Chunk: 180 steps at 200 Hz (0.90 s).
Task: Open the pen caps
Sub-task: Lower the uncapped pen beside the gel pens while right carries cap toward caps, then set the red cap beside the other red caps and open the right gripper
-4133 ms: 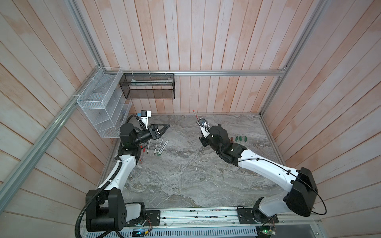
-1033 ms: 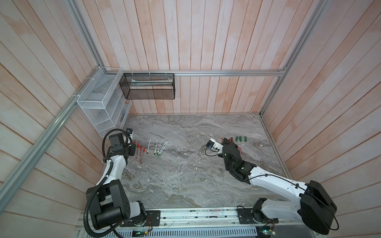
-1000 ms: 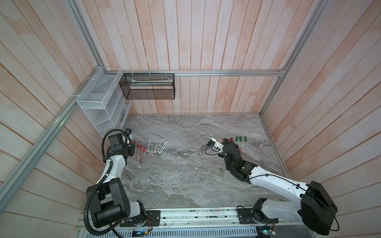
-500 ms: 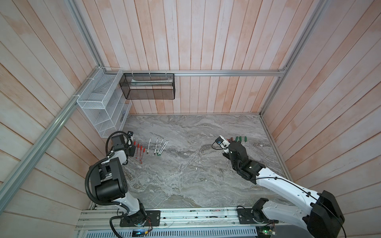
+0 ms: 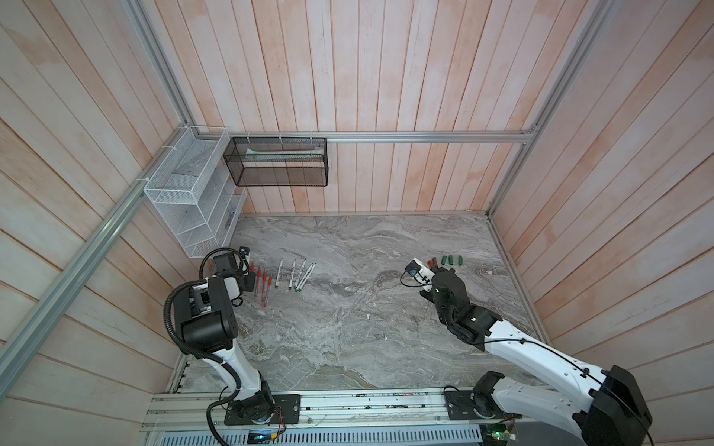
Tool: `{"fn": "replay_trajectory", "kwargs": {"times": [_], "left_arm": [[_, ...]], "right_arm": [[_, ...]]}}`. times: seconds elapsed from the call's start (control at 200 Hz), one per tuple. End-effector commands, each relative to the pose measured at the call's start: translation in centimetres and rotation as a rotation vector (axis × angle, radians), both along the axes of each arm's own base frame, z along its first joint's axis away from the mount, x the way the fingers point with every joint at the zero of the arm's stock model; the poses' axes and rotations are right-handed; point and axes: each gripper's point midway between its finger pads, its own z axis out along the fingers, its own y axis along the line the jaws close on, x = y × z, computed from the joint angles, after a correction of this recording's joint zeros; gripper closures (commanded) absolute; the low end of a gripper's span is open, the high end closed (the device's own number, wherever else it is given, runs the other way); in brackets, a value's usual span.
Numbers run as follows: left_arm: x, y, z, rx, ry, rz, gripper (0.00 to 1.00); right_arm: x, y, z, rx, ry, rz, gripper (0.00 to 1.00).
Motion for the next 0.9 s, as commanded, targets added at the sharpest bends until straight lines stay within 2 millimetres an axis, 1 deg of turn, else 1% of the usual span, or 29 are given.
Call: {"fn": "replay_trajectory", "kwargs": {"times": [0.0, 0.13, 0.215, 0.31, 0.39, 0.5, 0.57, 0.63, 0.71, 0.795, 0.895], "left_arm": [[1.1, 1.0, 0.2, 0.012, -0.027, 0.031, 0.84], [1.1, 1.1, -0.3, 0.011, -0.013, 0.035, 0.81], [1.0, 1.1, -0.2, 0.005, -0.011, 0.042, 0.74], [1.2, 0.9, 0.8, -0.012, -0.032, 0.042, 0.65], [1.4, 0.8, 2.1, -0.020, -0.053, 0.048, 0.60], [1.6, 0.3, 4.5, -0.043, -0.086, 0.048, 0.56], [2.0, -0.1, 6.6, -0.035, -0.118, 0.035, 0.53], [2.1, -0.5, 8.6, -0.021, -0.147, 0.028, 0.48], [2.1, -1.5, 11.3, -0.012, -0.185, 0.009, 0.44], [2.0, -3.8, 14.2, -0.015, -0.229, -0.036, 0.40], [1.3, -7.3, 17.2, -0.047, -0.284, -0.095, 0.34]], "right_arm": [[-0.2, 0.4, 0.1, 0.016, 0.017, 0.017, 1.00], [-0.3, 0.6, 0.0, 0.022, 0.019, 0.029, 1.00], [-0.3, 0.8, -0.1, 0.026, 0.036, 0.034, 1.00], [-0.4, 1.1, -0.2, 0.043, 0.040, 0.052, 1.00], [-0.4, 1.4, -0.4, 0.037, 0.048, 0.069, 1.00], [-0.2, 1.8, -0.9, -0.030, 0.076, 0.104, 1.00], [0.0, 2.1, -0.9, -0.089, 0.070, 0.134, 1.00], [0.1, 2.3, -1.0, -0.144, 0.067, 0.160, 1.00], [0.4, 2.7, -1.5, -0.205, 0.093, 0.190, 1.00], [0.9, 3.2, -2.6, -0.254, 0.140, 0.220, 1.00], [1.7, 3.6, -4.7, -0.327, 0.201, 0.244, 1.00]]}}
